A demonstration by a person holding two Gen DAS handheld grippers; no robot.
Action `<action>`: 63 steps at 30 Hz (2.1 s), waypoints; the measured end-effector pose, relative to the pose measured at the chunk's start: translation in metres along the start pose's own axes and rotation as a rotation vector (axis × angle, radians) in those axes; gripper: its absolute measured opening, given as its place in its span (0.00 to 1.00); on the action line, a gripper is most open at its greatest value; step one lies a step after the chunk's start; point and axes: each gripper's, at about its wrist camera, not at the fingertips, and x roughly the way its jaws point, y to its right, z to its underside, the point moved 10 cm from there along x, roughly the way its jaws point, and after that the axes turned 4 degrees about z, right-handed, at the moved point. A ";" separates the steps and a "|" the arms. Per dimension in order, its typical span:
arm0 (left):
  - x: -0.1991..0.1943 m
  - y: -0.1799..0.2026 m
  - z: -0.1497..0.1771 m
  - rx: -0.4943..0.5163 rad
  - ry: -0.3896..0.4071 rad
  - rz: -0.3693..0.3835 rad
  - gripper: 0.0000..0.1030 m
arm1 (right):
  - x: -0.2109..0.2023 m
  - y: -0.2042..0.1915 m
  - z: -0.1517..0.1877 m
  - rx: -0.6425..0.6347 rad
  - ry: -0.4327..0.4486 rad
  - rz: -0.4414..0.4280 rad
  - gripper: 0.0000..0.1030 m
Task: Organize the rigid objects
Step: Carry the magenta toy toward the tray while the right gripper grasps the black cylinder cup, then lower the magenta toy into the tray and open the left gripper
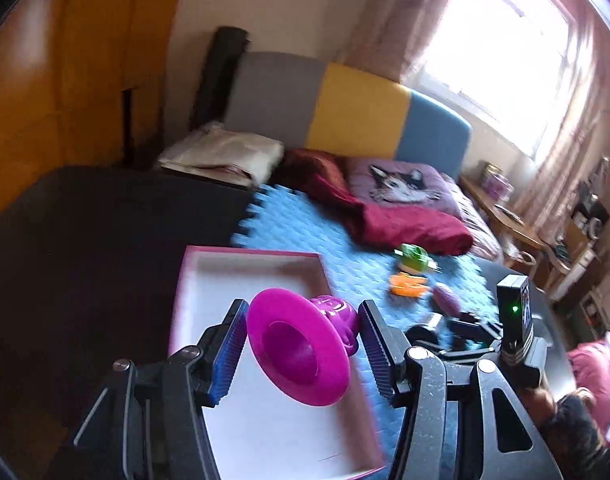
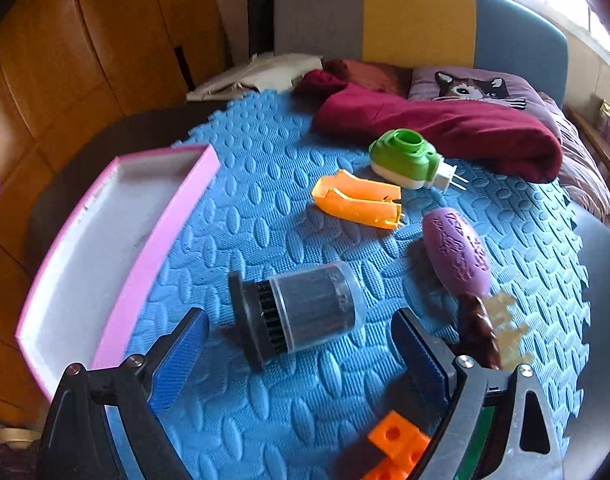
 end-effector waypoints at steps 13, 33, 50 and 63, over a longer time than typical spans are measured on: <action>0.012 -0.069 0.077 -0.093 -0.066 -0.088 0.55 | 0.014 -0.008 -0.003 -0.059 0.054 0.084 0.69; 0.170 -0.022 0.021 -0.121 -0.138 -0.057 0.55 | 0.017 -0.010 -0.004 -0.064 0.073 0.098 0.67; 0.155 -0.027 0.006 -0.135 -0.102 -0.081 0.77 | 0.016 -0.011 -0.003 -0.083 0.082 0.115 0.67; 0.021 -0.135 0.046 -0.292 0.056 -0.302 0.78 | 0.015 -0.012 -0.003 -0.098 0.092 0.134 0.67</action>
